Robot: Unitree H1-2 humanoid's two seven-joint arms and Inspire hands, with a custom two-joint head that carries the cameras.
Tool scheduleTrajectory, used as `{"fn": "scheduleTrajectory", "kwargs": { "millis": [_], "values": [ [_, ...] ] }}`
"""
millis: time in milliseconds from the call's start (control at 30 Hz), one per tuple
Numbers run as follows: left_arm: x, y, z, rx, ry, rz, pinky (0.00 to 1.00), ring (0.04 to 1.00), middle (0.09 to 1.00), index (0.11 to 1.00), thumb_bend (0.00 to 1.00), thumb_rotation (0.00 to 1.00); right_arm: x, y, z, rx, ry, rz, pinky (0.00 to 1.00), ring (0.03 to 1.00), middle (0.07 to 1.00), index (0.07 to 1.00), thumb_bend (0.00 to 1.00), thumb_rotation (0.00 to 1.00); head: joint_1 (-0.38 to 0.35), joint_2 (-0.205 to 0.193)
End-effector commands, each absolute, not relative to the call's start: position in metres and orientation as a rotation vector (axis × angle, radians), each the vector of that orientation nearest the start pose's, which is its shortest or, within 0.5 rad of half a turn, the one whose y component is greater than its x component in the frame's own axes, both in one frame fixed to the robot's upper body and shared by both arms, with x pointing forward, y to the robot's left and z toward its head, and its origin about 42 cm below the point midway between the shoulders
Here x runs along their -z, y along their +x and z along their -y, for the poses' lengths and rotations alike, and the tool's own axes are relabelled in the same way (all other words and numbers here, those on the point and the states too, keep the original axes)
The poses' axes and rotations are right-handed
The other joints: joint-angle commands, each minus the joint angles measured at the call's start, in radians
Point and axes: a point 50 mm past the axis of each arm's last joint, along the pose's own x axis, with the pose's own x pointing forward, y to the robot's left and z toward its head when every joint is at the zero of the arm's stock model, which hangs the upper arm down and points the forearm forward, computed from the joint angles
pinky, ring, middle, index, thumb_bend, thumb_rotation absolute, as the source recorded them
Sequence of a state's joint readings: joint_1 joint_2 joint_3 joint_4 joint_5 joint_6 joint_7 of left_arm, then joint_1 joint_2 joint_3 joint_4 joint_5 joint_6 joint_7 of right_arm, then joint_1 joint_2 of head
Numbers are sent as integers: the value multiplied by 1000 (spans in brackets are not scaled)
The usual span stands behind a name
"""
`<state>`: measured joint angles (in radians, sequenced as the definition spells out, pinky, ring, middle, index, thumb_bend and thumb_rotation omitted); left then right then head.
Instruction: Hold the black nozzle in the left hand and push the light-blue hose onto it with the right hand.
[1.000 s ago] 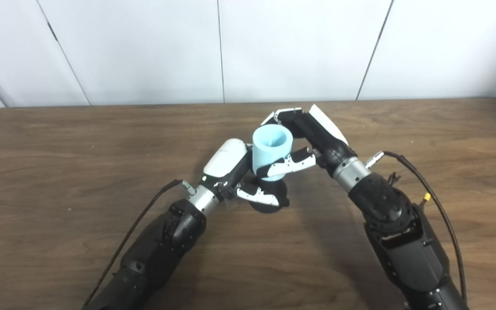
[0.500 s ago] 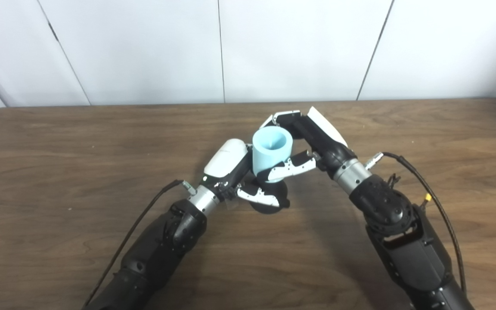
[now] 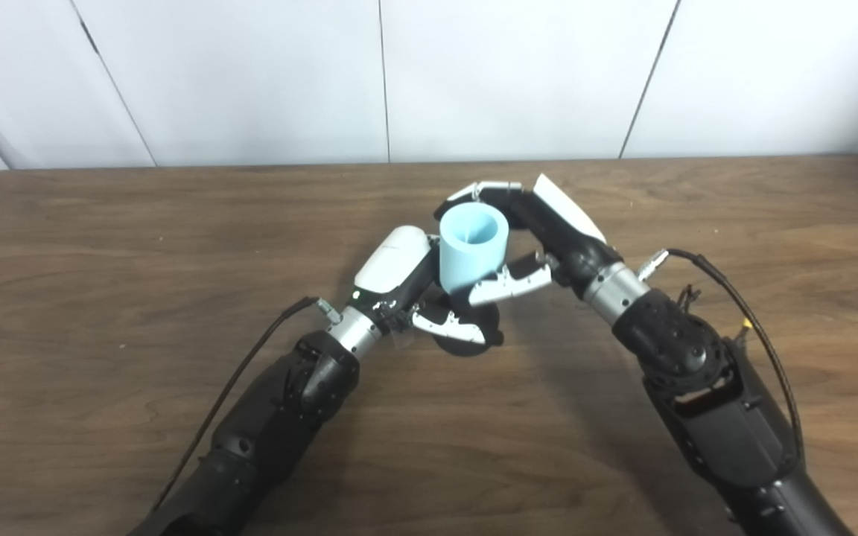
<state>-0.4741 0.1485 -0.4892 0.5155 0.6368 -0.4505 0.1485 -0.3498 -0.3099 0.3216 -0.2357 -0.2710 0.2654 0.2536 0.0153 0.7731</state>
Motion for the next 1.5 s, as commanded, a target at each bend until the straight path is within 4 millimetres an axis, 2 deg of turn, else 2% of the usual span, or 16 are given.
{"fn": "scheduleTrajectory", "kwargs": {
  "millis": [0,33,133,400,500,800,1000,1167,1300,1467],
  "values": [
    [-31,335,-125,676,855,265,337,392,461,504,503,0,-227,354,181,-505,-694,189,775,907,947,933,912,141,0,-6],
    [-31,335,-125,676,852,260,341,397,464,503,503,0,-229,355,182,-497,-693,194,850,959,979,970,925,159,0,-6],
    [-30,335,-124,677,848,262,345,401,469,501,504,0,-233,358,185,-456,-693,214,912,996,998,997,960,178,-3,-13],
    [-28,335,-123,683,853,253,357,403,464,501,504,0,-240,364,195,-356,-669,249,943,1000,1000,1000,992,212,-8,-24],
    [-27,335,-123,685,851,251,357,400,460,503,504,0,-246,367,200,-362,-678,250,994,1000,1000,1000,1000,190,-10,-28],
    [-22,334,-123,677,854,257,354,408,459,500,505,0,-264,370,222,-416,-728,284,1000,1000,1000,1000,1000,253,-19,-48],
    [-19,334,-124,679,868,252,344,403,457,499,504,0,-277,364,238,-454,-766,327,988,1000,1000,1000,1000,291,-19,-66],
    [-16,334,-127,681,878,234,348,408,453,498,504,0,-285,356,247,-485,-745,412,987,1000,1000,1000,1000,386,-22,-82],
    [-14,333,-128,692,895,228,346,408,444,500,504,0,-296,345,245,-485,-710,503,1000,1000,1000,1000,1000,408,-30,-94],
    [-12,333,-128,701,898,247,330,397,439,500,503,0,-314,336,231,-470,-745,629,996,1000,1000,1000,1000,419,-31,-99]
  ]
}}
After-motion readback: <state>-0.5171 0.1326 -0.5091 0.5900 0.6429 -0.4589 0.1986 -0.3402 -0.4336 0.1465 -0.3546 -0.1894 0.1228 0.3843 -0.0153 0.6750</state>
